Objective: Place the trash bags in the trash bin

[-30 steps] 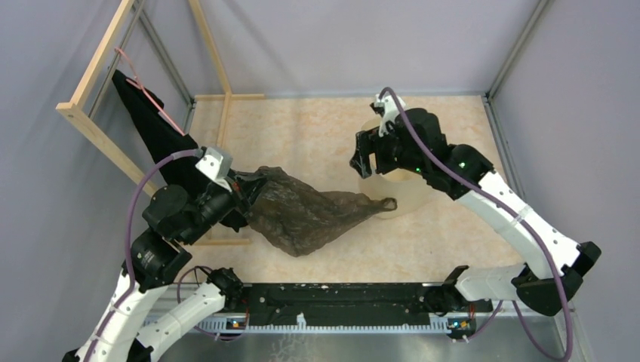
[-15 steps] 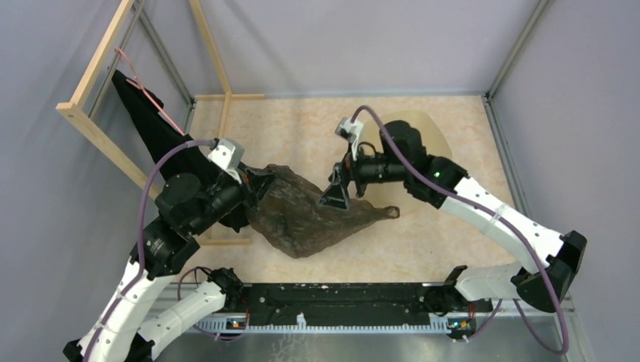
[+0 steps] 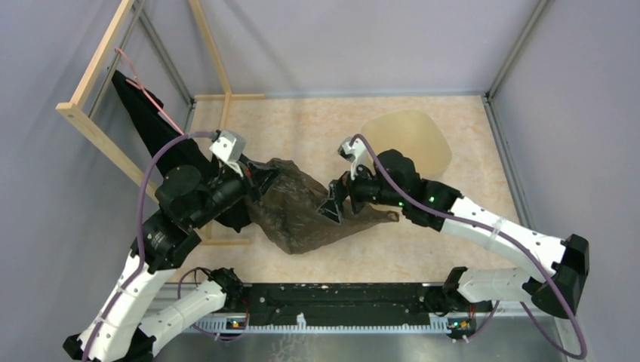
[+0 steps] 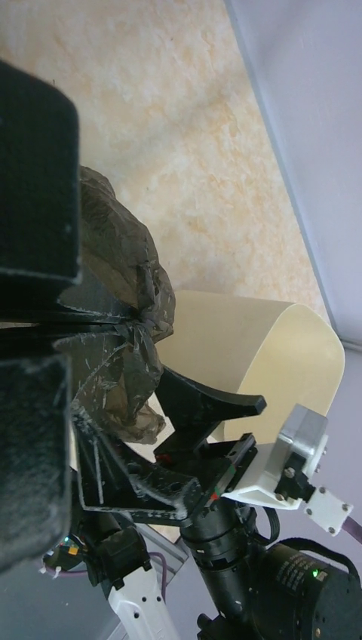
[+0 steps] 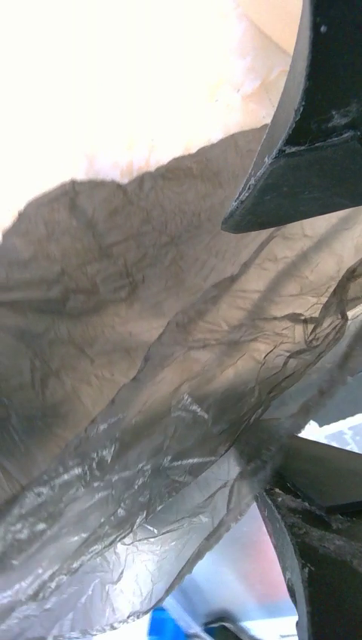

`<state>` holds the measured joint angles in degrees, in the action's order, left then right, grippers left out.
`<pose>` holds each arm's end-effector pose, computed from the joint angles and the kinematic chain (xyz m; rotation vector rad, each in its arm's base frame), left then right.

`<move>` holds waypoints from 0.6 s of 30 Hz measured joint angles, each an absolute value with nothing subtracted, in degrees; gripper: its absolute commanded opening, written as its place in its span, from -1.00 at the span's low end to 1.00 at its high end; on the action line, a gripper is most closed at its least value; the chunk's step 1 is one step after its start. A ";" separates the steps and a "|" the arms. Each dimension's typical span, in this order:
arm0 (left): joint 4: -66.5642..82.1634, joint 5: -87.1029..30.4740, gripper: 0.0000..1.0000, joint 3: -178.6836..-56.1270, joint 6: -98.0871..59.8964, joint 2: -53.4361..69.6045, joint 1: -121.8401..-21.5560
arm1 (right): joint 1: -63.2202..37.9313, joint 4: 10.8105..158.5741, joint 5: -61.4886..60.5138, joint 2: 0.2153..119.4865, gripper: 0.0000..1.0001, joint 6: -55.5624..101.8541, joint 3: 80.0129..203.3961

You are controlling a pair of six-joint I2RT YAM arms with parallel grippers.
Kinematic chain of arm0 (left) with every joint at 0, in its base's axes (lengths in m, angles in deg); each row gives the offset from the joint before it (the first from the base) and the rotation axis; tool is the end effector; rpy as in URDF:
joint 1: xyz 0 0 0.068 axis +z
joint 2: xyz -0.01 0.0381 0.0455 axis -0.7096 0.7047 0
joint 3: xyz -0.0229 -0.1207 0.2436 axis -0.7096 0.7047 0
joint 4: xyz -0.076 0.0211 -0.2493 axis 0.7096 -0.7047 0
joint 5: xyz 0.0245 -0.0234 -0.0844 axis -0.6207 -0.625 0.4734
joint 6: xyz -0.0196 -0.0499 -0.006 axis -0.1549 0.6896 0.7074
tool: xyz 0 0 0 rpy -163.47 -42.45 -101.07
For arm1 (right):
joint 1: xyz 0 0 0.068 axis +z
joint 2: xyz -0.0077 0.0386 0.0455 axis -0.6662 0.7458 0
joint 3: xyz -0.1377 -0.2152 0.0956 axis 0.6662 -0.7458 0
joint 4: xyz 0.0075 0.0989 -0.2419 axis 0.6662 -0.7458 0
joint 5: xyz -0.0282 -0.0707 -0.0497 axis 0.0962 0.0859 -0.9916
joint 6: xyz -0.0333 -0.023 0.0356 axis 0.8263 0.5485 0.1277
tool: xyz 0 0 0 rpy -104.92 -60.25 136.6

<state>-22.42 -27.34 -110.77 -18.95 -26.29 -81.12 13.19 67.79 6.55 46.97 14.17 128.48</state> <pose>0.1002 -0.0796 0.4362 0.4779 1.6202 -0.7633 0.1484 0.2273 0.3507 -0.8769 1.9303 1.0271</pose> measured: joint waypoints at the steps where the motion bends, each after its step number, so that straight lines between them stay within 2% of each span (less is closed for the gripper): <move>1: -22.42 -27.23 -1.00 -110.84 -18.80 -26.31 -81.12 | 13.19 68.47 4.82 46.17 0.67 13.51 127.78; 2: -22.40 -27.14 -1.00 -110.97 -18.60 -26.31 -81.12 | 13.19 69.39 2.94 45.18 0.53 12.42 126.89; 3: -22.40 -27.14 -1.00 -111.01 -18.58 -26.31 -81.12 | 13.19 70.35 0.84 44.31 0.30 11.17 125.95; 4: -22.38 -27.06 -1.00 -111.06 -18.40 -26.33 -81.12 | 13.19 71.46 -1.17 43.52 -0.03 9.71 124.85; 6: -22.31 -26.69 -1.00 -111.12 -17.83 -26.68 -81.12 | 13.19 74.11 -4.80 42.41 -0.56 6.67 122.47; 8: -22.20 -26.03 -1.00 -111.12 -16.78 -27.12 -81.12 | 13.19 77.45 -7.40 41.88 -1.00 2.08 119.76; 13: -20.39 -24.00 -1.00 -110.29 -12.24 -29.39 -81.12 | 13.19 83.99 -10.67 42.32 -1.00 -6.84 117.14; 18: -13.90 -16.57 -1.00 -103.67 -3.47 -32.45 -81.05 | 13.19 87.27 -18.50 44.31 -1.00 -12.74 118.14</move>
<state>-13.90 -16.57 -103.67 -3.47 -32.45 -81.05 13.19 87.27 -18.50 44.31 -12.74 118.14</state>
